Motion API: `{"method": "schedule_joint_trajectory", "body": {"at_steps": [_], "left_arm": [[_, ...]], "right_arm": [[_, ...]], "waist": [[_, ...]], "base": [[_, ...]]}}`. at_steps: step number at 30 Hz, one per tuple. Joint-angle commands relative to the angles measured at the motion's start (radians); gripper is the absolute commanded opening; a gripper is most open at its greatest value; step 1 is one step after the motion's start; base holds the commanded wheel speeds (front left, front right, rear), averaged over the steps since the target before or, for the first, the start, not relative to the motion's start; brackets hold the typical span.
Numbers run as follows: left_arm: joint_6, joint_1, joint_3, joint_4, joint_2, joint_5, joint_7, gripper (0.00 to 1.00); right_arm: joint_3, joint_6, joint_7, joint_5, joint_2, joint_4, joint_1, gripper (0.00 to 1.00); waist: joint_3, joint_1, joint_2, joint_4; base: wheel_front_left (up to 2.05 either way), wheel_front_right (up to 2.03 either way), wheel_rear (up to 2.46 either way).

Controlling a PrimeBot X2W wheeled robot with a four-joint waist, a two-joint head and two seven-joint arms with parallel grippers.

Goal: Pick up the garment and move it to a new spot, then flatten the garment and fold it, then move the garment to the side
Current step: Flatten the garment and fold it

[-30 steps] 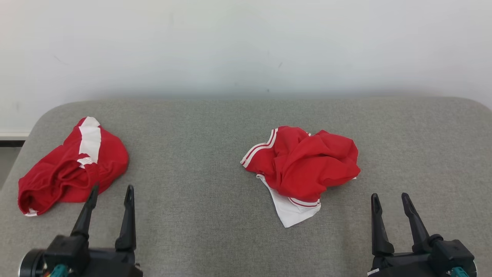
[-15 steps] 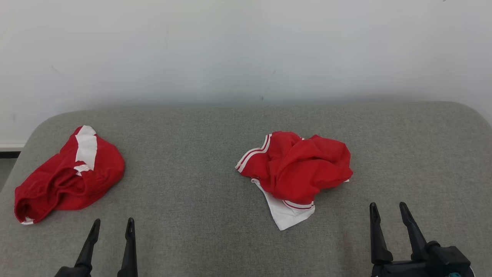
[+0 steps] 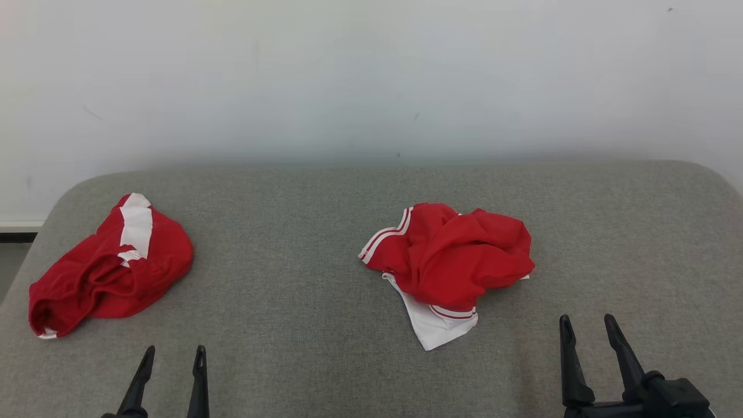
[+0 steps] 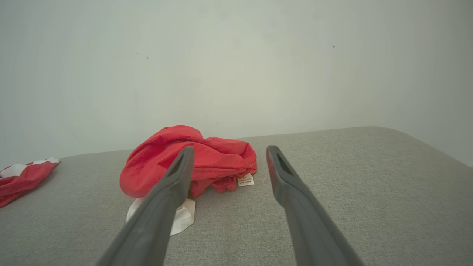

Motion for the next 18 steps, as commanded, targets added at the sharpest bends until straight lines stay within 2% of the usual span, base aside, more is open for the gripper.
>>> {"method": "schedule_joint_trajectory", "body": {"at_steps": [1, 18], "left_arm": [[-0.005, 0.011, 0.002, 0.006, -0.003, 0.015, -0.004, 1.0], [-0.032, 0.01, 0.018, 0.025, -0.027, 0.039, -0.004, 1.0]], "right_arm": [[-0.002, -0.002, -0.001, -0.004, 0.003, 0.002, 0.011, 1.0], [0.002, -0.002, -0.001, -0.002, 0.003, 0.011, 0.005, 1.0]], "waist": [[-0.001, 0.0001, 0.0, 0.007], [0.005, 0.0001, 0.0, 0.02]], "base": [[0.0, 0.0, 0.0], [0.0, 0.0, 0.0]]}}
